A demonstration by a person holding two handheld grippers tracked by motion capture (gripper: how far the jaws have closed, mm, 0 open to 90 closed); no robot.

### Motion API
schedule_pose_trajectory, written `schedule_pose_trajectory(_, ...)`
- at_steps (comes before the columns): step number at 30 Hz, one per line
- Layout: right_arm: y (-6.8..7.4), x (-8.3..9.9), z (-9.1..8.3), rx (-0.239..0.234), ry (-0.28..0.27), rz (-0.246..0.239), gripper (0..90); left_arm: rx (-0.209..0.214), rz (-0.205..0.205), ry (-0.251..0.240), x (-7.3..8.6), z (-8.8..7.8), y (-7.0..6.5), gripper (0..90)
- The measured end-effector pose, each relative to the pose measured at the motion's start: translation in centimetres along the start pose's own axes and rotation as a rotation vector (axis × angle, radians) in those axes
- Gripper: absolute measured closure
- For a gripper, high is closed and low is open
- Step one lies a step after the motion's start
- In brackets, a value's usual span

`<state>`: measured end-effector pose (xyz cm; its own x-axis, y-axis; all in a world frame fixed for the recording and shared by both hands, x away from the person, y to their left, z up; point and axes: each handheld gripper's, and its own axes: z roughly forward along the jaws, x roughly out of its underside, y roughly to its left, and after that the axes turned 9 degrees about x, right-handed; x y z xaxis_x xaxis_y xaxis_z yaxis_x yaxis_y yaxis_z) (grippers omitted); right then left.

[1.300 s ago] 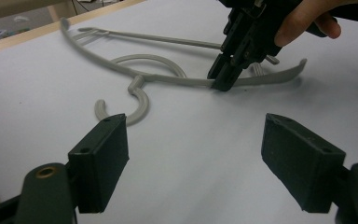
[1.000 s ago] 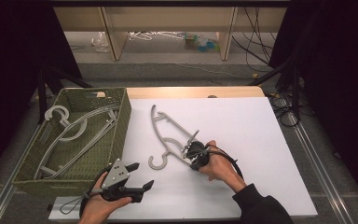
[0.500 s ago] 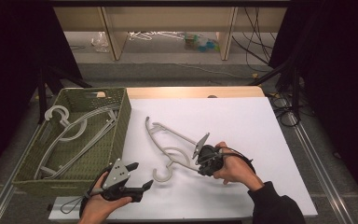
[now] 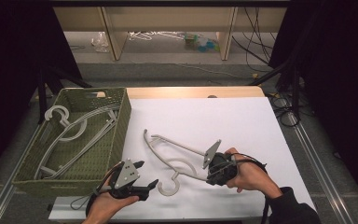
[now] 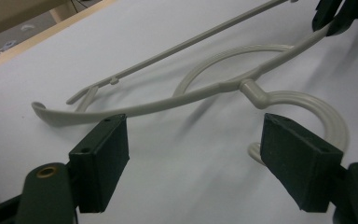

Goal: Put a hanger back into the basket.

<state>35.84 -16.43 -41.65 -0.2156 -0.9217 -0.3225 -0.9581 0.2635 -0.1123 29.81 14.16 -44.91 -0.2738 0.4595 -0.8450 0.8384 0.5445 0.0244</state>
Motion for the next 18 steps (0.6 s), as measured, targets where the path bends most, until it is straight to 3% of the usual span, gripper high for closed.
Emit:
schedule_pose_trajectory(4, 0.4, 0.0, -0.3, -0.01, 0.007, -0.012, 82.6, -0.015, 0.023, 0.017, -0.4, 0.9, 0.4, 24.1)
schedule_pose_trajectory(7, 0.6, 0.0, -0.6, -0.018, 0.005, -0.029, 82.6, -0.001, 0.034, 0.046, -0.4, 1.6, 0.7, 24.6)
schedule_pose_trajectory(10, 0.9, 0.0, -0.9, -0.029, 0.002, -0.045, 82.5, 0.006, 0.094, 0.087, -0.4, 2.1, 0.9, 26.3)
schedule_pose_trajectory(11, 1.0, 0.0, -1.1, -0.028, 0.003, -0.057, 82.6, -0.001, 0.139, 0.114, -0.4, 2.3, 1.0, 28.5)
schedule_pose_trajectory(15, 1.1, -0.1, -1.3, -0.024, -0.003, -0.068, 82.5, 0.016, 0.161, 0.126, -0.4, 2.8, 1.1, 29.5)
schedule_pose_trajectory(18, 1.2, 0.0, -1.5, -0.029, -0.002, -0.07, 82.5, 0.021, 0.212, 0.146, -0.6, 3.1, 1.0, 31.9)
